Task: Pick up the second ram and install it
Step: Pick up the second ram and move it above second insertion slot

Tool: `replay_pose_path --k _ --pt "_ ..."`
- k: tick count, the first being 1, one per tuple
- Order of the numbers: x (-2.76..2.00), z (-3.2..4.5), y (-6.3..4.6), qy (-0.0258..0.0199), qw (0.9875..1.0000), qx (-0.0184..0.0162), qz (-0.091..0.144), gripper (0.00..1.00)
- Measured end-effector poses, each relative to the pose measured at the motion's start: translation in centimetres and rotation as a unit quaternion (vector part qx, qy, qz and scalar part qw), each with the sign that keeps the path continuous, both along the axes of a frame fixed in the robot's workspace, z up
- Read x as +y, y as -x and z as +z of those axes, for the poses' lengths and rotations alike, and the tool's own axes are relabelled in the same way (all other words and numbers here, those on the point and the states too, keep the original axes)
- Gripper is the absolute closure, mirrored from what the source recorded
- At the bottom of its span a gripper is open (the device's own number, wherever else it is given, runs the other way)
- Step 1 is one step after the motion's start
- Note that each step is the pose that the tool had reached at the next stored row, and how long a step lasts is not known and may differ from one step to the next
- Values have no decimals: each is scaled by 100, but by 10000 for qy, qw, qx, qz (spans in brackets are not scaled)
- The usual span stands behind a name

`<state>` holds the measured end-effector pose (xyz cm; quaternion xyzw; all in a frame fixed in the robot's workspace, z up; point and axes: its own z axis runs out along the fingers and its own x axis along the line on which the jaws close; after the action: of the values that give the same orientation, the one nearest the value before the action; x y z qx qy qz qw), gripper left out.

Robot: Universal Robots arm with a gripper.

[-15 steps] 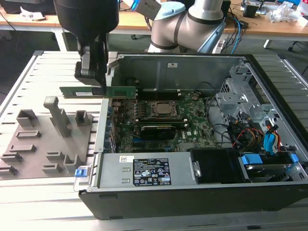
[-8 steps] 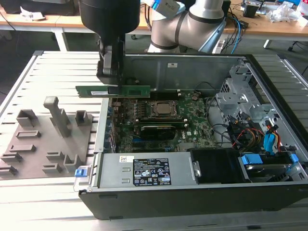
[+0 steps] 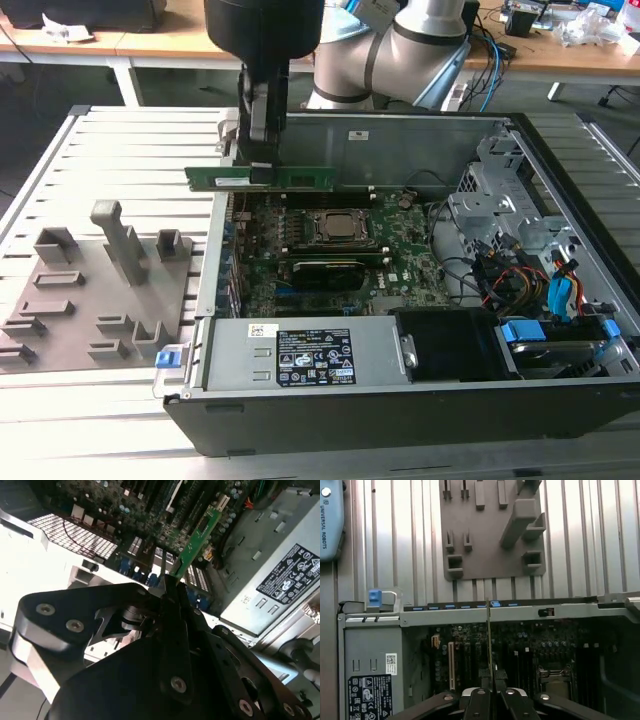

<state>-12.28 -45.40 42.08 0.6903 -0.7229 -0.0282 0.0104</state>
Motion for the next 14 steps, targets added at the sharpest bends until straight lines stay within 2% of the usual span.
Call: replay_pose_path --k 2,4,5,7,9,12,14 --pt "75 -5 -48 -1 10000 1 1 87" --pt "124 -10 -100 0 10000 6 0 87" --pt "174 -20 -153 -1 10000 12 0 87" --pt "223 -30 -199 0 10000 18 0 87" --pt "295 -48 -297 -1 10000 29 0 87" --pt "355 -77 -455 0 10000 52 1 87" --pt "374 -96 -523 0 10000 63 0 87"
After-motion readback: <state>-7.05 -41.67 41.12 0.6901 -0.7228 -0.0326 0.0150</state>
